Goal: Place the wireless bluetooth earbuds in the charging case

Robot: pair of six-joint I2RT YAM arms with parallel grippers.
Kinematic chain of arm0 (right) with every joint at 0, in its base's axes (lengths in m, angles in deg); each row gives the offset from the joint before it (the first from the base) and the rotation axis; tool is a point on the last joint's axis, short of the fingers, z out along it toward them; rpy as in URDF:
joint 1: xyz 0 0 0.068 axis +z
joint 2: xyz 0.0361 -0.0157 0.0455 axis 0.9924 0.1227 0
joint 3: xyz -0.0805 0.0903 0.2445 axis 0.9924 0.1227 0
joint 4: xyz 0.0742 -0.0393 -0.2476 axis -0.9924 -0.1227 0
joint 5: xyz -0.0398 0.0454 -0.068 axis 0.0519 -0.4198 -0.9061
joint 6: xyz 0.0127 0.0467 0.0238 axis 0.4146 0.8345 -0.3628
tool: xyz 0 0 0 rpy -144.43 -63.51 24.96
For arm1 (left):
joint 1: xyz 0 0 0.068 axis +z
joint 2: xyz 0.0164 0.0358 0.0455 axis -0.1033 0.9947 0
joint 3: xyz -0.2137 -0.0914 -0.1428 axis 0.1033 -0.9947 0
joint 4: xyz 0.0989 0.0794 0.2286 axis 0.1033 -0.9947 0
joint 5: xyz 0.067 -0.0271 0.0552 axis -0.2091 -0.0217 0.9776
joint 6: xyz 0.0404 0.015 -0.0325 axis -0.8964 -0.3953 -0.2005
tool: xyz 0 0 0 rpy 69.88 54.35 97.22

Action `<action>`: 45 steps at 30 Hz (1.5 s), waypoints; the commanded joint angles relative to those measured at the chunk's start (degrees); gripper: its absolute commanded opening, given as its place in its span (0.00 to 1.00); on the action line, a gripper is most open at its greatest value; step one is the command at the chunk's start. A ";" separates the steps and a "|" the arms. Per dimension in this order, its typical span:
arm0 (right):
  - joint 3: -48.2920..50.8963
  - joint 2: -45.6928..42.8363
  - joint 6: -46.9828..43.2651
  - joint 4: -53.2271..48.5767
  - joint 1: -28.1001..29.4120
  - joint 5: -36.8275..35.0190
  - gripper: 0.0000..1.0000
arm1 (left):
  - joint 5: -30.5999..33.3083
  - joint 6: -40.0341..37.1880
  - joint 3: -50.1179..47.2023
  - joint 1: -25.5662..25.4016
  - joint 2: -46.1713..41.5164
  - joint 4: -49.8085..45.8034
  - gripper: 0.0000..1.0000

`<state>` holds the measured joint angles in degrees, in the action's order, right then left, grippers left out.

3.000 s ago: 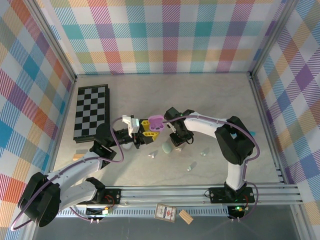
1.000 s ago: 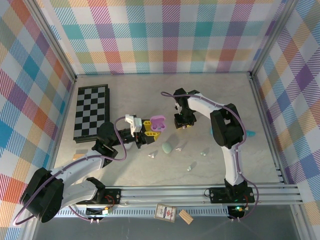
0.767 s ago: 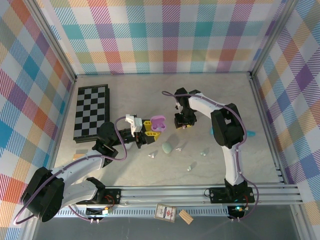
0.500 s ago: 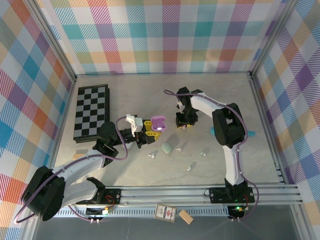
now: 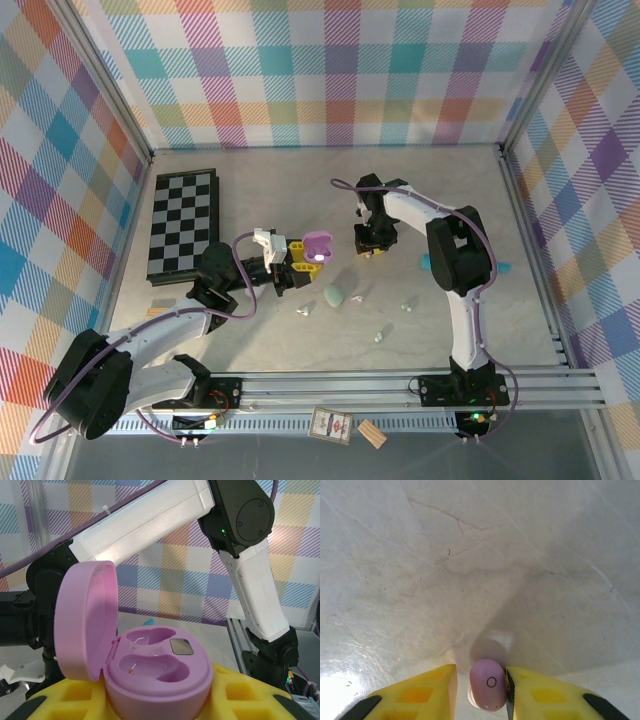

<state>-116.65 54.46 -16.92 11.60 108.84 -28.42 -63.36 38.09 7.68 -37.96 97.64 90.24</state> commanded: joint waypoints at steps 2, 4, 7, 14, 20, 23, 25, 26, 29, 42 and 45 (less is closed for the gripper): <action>1.03 -1.91 1.33 4.46 -0.04 0.82 0.33 | -1.16 0.28 1.95 0.74 0.15 2.48 0.32; 0.95 -2.01 1.42 4.68 -0.08 0.93 0.34 | -1.23 0.27 1.98 0.74 0.15 2.48 0.32; 0.77 -2.02 1.33 4.64 -0.05 0.94 0.34 | -1.20 0.28 2.01 0.74 0.15 2.61 0.32; 0.28 -1.21 1.24 4.03 0.00 0.11 0.26 | -1.37 0.51 2.04 0.74 0.31 3.09 0.32; 0.16 -1.35 1.50 4.12 -0.03 0.31 0.23 | -1.45 0.55 2.14 0.74 0.46 3.09 0.32; 0.29 -1.56 1.56 4.03 -0.05 0.13 0.21 | -1.42 0.57 2.13 0.73 0.46 3.15 0.32; 0.62 -1.91 1.50 4.10 -0.03 0.22 0.21 | -1.36 0.61 2.04 0.74 0.34 3.18 0.32; 0.75 -2.09 1.51 4.12 -0.05 0.20 0.21 | -1.41 0.63 2.00 0.74 0.41 3.18 0.32; 1.30 -2.52 1.62 4.12 -0.03 0.09 0.21 | -1.30 0.60 1.95 0.70 0.34 3.10 0.32; 4.20 -4.28 2.23 4.83 0.09 1.87 0.25 | -1.32 0.63 1.69 0.72 0.51 3.36 0.32; 4.38 -4.33 2.44 5.15 0.14 1.91 0.22 | -1.35 0.67 1.77 0.74 0.45 3.36 0.32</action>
<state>-112.95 51.84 -15.13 16.59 108.84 -27.61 -63.52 38.28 7.70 -37.96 97.96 90.46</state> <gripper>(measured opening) 0.225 0.351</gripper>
